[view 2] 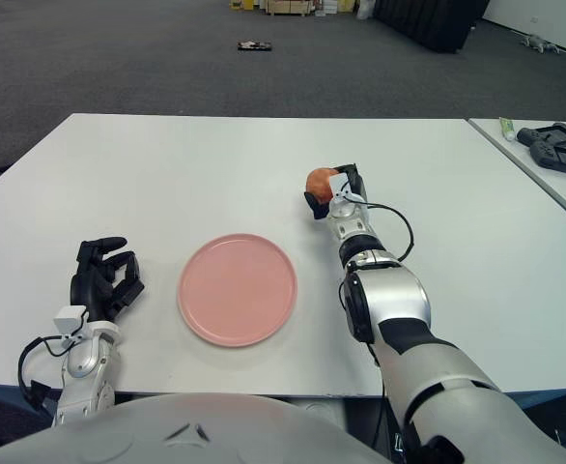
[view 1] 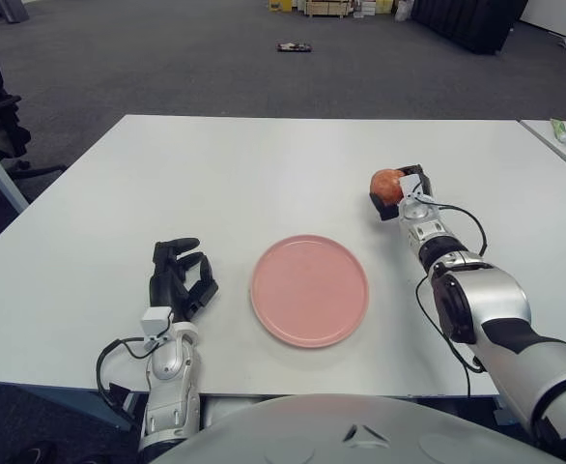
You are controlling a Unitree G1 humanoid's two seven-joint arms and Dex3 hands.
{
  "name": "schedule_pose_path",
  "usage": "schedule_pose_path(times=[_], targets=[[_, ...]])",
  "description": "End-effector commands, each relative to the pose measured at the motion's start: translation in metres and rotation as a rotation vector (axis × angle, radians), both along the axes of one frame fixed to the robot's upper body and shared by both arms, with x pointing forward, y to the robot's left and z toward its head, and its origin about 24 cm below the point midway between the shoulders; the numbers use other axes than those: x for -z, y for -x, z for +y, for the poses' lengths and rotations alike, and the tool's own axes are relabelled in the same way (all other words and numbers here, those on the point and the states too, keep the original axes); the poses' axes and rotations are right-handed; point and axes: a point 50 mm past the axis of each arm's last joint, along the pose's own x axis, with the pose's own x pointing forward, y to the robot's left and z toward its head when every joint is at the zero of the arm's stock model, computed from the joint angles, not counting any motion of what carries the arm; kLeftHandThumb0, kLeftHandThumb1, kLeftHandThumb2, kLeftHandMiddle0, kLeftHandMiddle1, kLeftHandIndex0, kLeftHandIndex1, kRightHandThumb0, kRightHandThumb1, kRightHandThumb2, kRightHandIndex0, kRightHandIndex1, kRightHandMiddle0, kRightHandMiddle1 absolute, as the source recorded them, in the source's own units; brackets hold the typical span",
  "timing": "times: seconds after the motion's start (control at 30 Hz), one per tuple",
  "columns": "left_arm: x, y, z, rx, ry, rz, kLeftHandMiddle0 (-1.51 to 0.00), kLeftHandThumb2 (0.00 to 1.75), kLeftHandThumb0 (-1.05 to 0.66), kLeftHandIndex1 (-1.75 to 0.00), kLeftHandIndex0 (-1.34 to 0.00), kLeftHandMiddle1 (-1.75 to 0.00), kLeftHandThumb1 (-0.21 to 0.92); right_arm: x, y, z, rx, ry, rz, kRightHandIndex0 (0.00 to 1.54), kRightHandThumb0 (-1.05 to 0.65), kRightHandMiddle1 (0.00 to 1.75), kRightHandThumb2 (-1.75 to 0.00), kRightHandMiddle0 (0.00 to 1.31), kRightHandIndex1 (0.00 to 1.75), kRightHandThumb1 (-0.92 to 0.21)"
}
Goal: Put the apple into the plate.
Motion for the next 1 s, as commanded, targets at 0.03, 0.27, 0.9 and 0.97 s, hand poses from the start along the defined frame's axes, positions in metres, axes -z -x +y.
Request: schedule_pose_path(times=[0.03, 0.27, 0.9, 0.97], targets=[[-0.003, -0.005, 0.000, -0.005, -0.002, -0.018, -0.45, 0.84, 0.00, -1.75, -0.19, -1.55, 0.67, -0.021, -0.012, 0.007, -0.026, -0.080, -0.104, 0.93, 0.00, 1.75, -1.71, 0.67, 1.64, 0.06], [-0.003, -0.005, -0.001, -0.002, -0.015, -0.022, -0.44, 0.83, 0.00, -1.75, -0.17, -1.57, 0.68, -0.027, -0.011, 0.015, -0.108, -0.157, -0.193, 0.94, 0.00, 1.75, -1.74, 0.68, 1.66, 0.08], [-0.002, -0.006, -0.001, 0.006, -0.028, -0.010, -0.43, 0.80, 0.00, -1.75, -0.16, -1.56, 0.70, -0.041, 0.036, 0.049, -0.590, -0.157, -0.369, 0.96, 0.00, 1.75, -1.74, 0.69, 1.62, 0.09], [-0.002, -0.006, -0.002, 0.005, -0.028, -0.010, -0.43, 0.80, 0.00, -1.75, -0.16, -1.57, 0.70, -0.040, 0.044, 0.054, -0.650, -0.134, -0.355, 0.96, 0.00, 1.75, -1.74, 0.69, 1.62, 0.09]])
